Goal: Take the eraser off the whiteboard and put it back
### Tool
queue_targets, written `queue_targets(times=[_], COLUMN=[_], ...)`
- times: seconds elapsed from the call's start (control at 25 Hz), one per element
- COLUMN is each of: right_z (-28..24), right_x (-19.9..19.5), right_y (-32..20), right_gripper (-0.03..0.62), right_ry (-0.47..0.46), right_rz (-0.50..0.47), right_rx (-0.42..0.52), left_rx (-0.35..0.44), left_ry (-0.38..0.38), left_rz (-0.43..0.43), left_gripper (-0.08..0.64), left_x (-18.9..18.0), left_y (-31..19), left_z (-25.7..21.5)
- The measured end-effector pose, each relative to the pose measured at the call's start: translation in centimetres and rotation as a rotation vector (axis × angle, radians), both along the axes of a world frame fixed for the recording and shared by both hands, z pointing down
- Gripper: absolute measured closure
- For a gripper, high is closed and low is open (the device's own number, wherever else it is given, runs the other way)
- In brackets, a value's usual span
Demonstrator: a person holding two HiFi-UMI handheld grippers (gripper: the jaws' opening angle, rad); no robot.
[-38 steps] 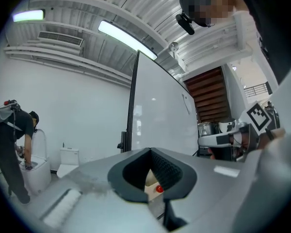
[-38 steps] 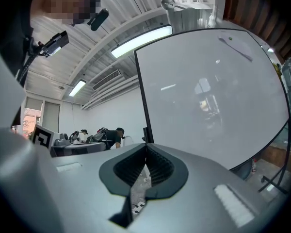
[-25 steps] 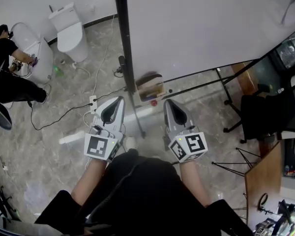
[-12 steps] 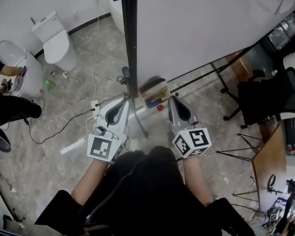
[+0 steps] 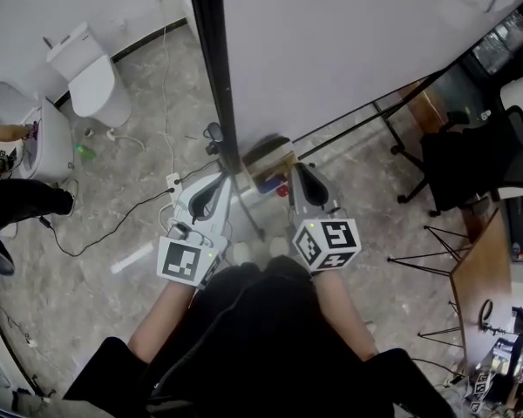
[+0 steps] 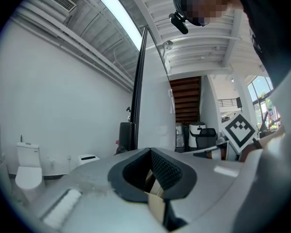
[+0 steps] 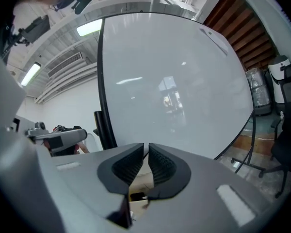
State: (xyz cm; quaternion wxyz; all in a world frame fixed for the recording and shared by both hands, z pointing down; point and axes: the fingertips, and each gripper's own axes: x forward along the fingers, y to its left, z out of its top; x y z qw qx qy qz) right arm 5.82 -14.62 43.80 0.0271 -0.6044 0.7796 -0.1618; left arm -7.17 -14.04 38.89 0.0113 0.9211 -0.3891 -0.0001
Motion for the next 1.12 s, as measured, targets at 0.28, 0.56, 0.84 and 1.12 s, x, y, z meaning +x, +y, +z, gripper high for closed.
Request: queue_targets(times=[0.28,0.56,0.84,1.12], right_z=[2.3,3.0,3.8,3.1], right_x=[-0.3,-1.2,-1.6,-2.5], right_y=[-2.1,-3.7,-4.6,-5.0], right_gripper=[0.473,0.372,0.301,0.265], right_ry=[-0.004,0.001,0.066,0.123], right_rz=[0.016,0.047,0.047,0.018], right_rx=[-0.085,-0.125,-0.167,-0.2], left_rx=[-0.026,-0.03,-0.024,-0.035], left_ry=[-0.008,-0.022,-0.013,0.003], left_rz=[-0.022,-0.016,0.014,0.002], left_gripper=[0.555,0.555,0.555,0.555], left_x=[0.4,0.2,0.5,0.0], left_y=[-0.5,-1.2,-1.6,-1.8], left_z=[0.3,0.4,0.1,0.5])
